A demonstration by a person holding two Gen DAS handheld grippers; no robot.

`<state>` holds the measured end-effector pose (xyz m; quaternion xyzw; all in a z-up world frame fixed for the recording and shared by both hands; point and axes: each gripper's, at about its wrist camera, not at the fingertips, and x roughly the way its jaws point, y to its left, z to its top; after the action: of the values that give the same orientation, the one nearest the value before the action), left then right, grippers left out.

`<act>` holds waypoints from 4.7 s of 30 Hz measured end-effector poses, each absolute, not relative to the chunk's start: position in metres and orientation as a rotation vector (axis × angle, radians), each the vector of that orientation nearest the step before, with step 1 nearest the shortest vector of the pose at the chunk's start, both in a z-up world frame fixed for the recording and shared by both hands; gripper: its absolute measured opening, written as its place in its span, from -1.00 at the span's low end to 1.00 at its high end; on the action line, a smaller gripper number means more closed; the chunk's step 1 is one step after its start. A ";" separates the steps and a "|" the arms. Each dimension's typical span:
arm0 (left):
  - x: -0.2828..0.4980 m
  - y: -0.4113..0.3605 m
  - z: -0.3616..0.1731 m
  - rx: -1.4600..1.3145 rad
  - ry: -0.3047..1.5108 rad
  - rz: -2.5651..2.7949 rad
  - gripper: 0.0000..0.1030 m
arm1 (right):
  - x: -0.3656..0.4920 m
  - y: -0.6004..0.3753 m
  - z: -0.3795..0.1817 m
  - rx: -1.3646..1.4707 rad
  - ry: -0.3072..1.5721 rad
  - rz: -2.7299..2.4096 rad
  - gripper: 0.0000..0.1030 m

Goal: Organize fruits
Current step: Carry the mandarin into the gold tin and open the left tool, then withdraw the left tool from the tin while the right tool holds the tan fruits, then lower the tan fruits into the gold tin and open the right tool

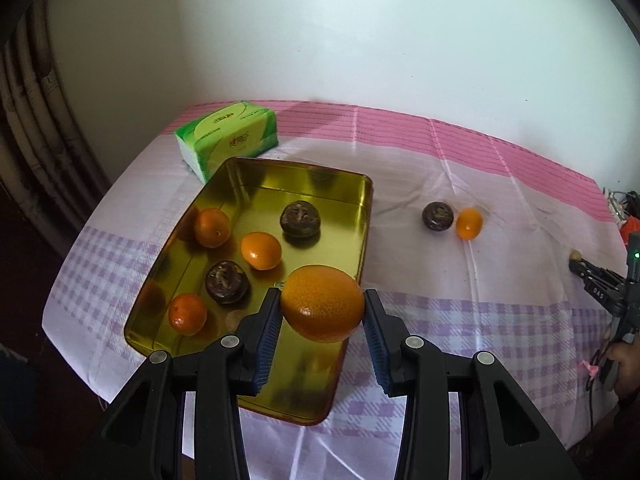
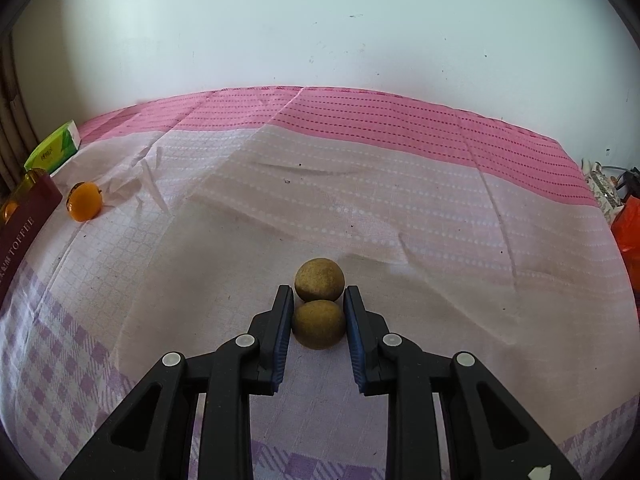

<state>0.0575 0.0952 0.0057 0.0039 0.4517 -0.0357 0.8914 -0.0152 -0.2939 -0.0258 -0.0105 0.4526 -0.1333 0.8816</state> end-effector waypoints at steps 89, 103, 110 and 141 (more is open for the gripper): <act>0.024 0.124 0.027 0.070 0.873 0.110 0.16 | -0.028 -0.283 -0.024 0.018 0.964 -0.253 -0.55; -0.004 0.139 0.025 0.042 0.863 0.154 0.23 | -0.054 -0.240 -0.002 0.067 0.929 -0.156 -0.55; -0.003 0.155 0.019 0.026 0.856 0.193 0.25 | -0.050 -0.205 0.014 0.043 0.914 -0.093 -0.55; -0.001 0.167 0.011 0.015 0.854 0.275 0.56 | 0.039 0.000 0.061 -0.021 0.861 0.385 -0.54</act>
<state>-0.0014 0.1666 0.0109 0.0074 0.4127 0.1329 0.9011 0.0387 0.0004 0.0610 -0.0102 0.4146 0.1854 0.8909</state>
